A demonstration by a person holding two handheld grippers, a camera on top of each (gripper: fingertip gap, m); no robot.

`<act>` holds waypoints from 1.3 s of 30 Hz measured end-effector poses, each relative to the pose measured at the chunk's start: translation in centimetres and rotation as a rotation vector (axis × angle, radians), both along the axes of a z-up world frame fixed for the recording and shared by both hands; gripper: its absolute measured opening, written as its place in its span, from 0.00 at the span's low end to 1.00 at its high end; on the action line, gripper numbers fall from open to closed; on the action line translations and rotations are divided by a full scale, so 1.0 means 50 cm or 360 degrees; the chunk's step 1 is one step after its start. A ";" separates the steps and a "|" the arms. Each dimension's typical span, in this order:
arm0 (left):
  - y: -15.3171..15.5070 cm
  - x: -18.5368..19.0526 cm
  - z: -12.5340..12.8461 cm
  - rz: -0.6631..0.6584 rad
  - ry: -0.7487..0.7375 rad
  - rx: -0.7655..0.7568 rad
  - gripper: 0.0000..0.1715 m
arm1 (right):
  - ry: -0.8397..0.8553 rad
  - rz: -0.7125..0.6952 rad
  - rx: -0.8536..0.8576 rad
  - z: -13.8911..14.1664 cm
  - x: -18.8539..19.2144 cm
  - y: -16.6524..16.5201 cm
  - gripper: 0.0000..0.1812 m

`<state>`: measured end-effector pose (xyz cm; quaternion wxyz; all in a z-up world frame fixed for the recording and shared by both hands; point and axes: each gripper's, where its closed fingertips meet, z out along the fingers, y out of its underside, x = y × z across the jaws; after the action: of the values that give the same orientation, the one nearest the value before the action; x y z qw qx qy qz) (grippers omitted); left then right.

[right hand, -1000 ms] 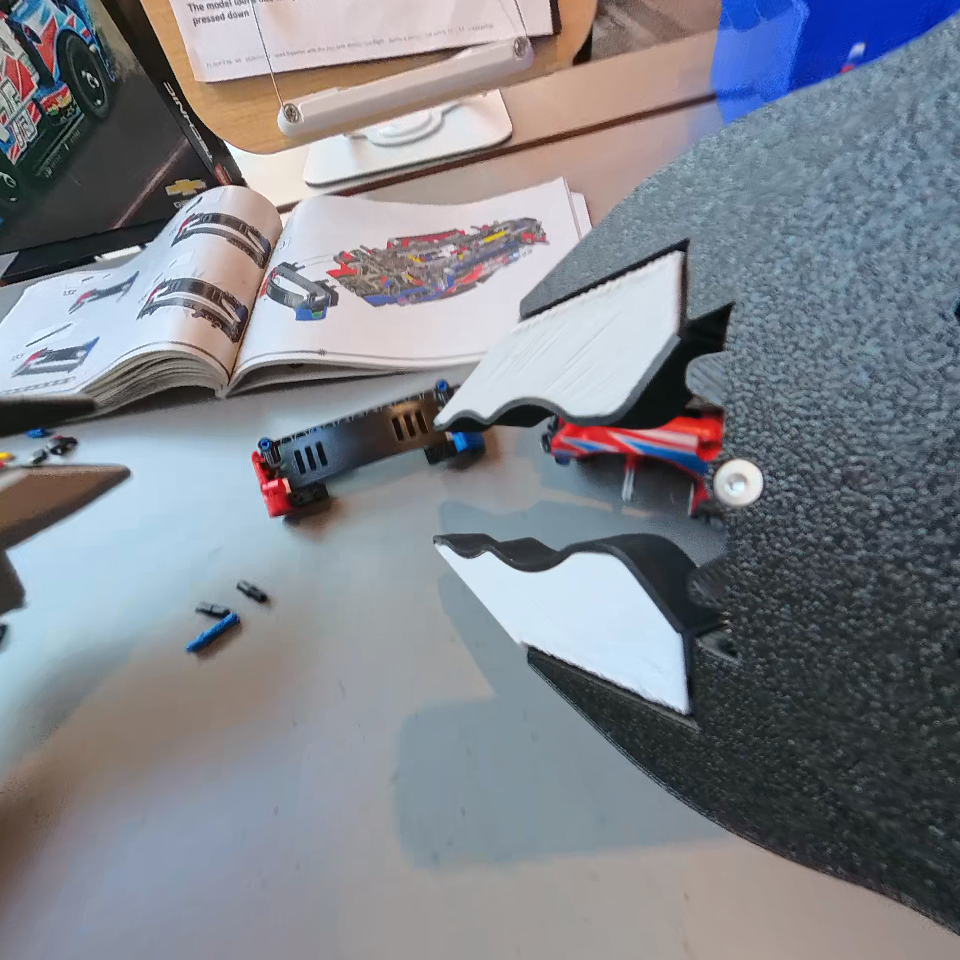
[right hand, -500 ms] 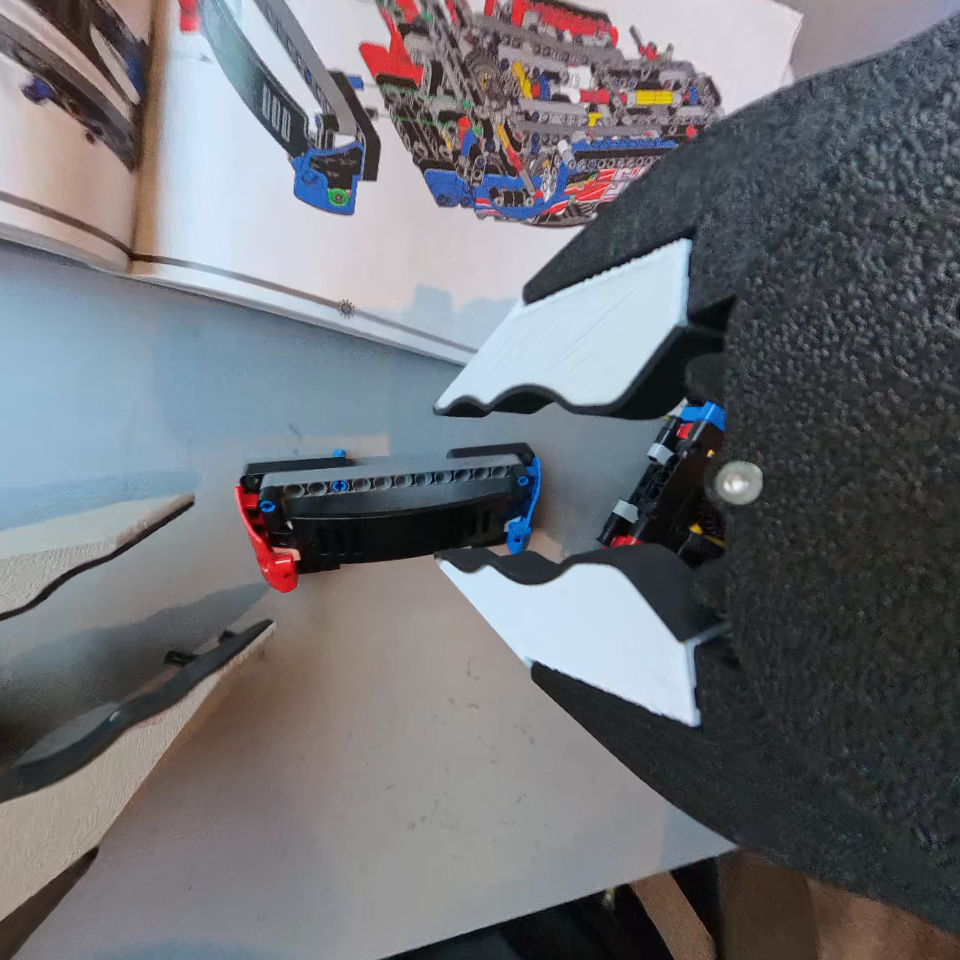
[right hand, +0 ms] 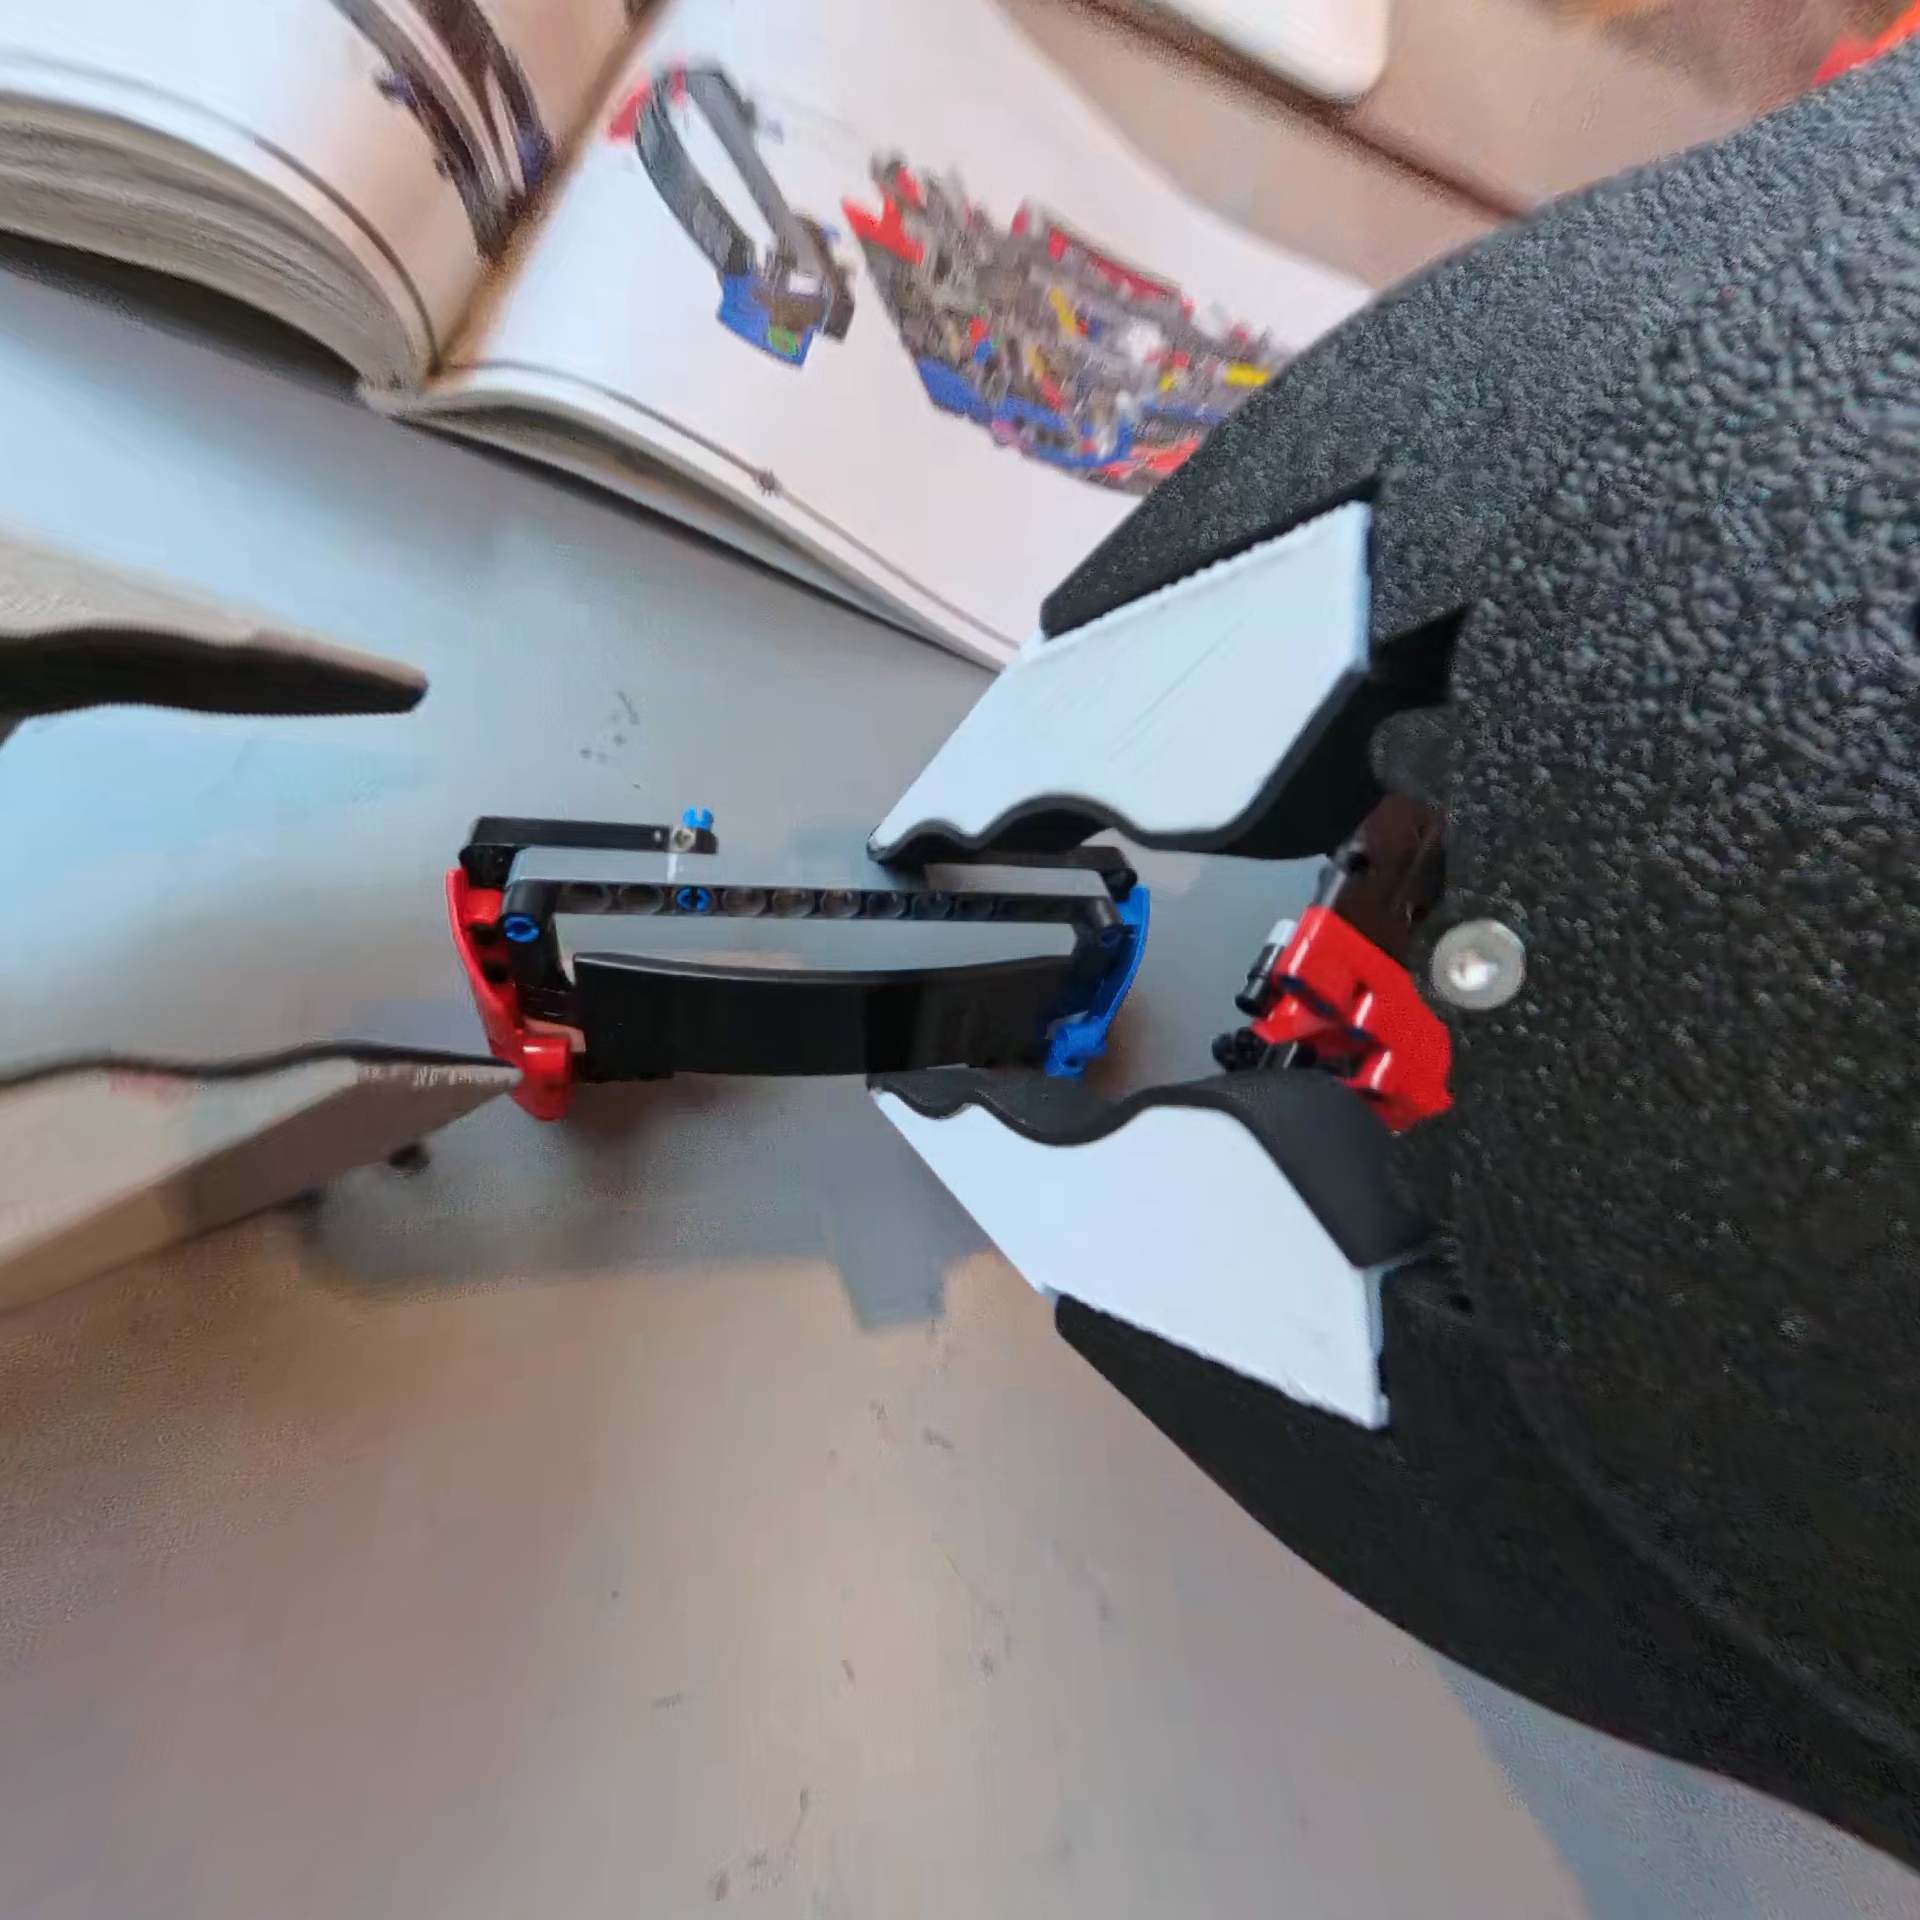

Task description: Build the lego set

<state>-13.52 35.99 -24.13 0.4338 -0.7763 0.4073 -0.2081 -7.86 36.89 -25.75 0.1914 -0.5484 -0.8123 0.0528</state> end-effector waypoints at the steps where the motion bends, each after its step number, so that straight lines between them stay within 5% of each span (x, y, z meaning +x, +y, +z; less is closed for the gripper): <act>1: -0.008 0.009 0.003 -0.0044 -0.0022 -0.0010 0.34 | 0.0059 0.0001 0.0158 0.002 0.004 -0.002 0.22; 7: -0.068 0.059 -0.017 -0.0349 0.0166 0.0132 0.26 | 0.0281 0.0108 0.0856 0.006 0.034 -0.049 0.22; 9: -0.085 0.076 -0.019 -0.0456 0.0246 0.0281 0.20 | 0.0335 0.0064 0.0888 0.004 0.039 -0.070 0.24; 18: -0.141 0.086 -0.008 -0.0672 0.0625 0.0920 0.22 | 0.0676 -0.0159 0.0506 0.055 0.095 -0.162 0.24; 23: -0.160 0.060 0.012 -0.0602 0.0585 0.0762 0.30 | 0.0828 -0.0381 0.0160 0.057 0.128 -0.172 0.25; 27: -0.141 0.000 0.045 -0.0341 0.0560 0.0692 0.26 | 0.0841 -0.0433 0.0168 0.042 0.134 -0.166 0.27; 30: -0.113 -0.067 0.012 -0.0067 0.0675 0.0455 0.25 | 0.0877 -0.0446 0.0124 0.040 0.130 -0.169 0.29; 32: -0.113 -0.077 -0.006 0.0001 0.0672 0.0375 0.14 | 0.0871 -0.0440 0.0091 0.030 0.127 -0.177 0.29; 39: -0.123 -0.058 -0.044 -0.0014 0.0692 0.0205 0.13 | 0.0790 -0.0357 0.0188 0.001 0.125 -0.202 0.28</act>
<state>-16.43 29.82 -26.31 0.3834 -0.7718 0.5071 -0.0114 -1.61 26.79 -25.71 0.4208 -0.5931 -0.6764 0.1167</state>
